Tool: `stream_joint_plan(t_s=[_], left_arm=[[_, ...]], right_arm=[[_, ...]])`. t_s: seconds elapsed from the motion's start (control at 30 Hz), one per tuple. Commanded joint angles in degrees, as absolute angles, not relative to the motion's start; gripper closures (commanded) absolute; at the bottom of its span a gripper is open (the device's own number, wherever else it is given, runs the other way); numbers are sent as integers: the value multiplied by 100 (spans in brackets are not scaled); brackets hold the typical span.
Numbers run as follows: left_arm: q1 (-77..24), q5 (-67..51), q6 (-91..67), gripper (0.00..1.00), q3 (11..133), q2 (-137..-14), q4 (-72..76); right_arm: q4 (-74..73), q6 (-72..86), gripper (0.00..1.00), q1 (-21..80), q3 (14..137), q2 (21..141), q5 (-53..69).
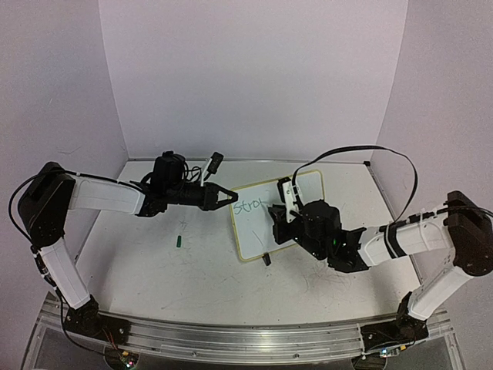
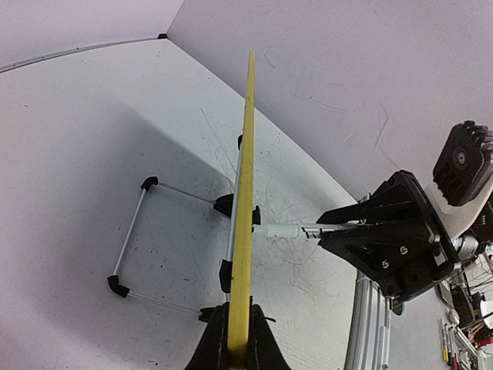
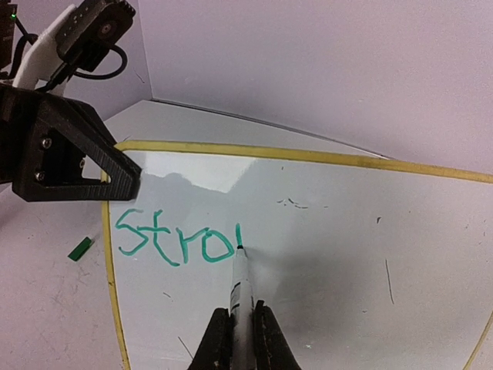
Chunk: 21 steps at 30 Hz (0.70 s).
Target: Write a sentence on the whiteboard
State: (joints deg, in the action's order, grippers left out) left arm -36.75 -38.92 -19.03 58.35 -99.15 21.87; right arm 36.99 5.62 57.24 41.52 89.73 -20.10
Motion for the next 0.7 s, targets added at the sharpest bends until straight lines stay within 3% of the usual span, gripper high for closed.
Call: stream_joint_plan(t_s=[0.0, 0.67], left_arm=[[-3656, -3904, -1714, 100, 5942, -9653, 2347], [-3656, -3900, -1705, 100, 5945, -9629, 2340]], right_arm=[[3430, 736, 100, 5730, 4027, 8868, -2071], [3437, 756, 100, 5746, 4004, 8887, -2009]])
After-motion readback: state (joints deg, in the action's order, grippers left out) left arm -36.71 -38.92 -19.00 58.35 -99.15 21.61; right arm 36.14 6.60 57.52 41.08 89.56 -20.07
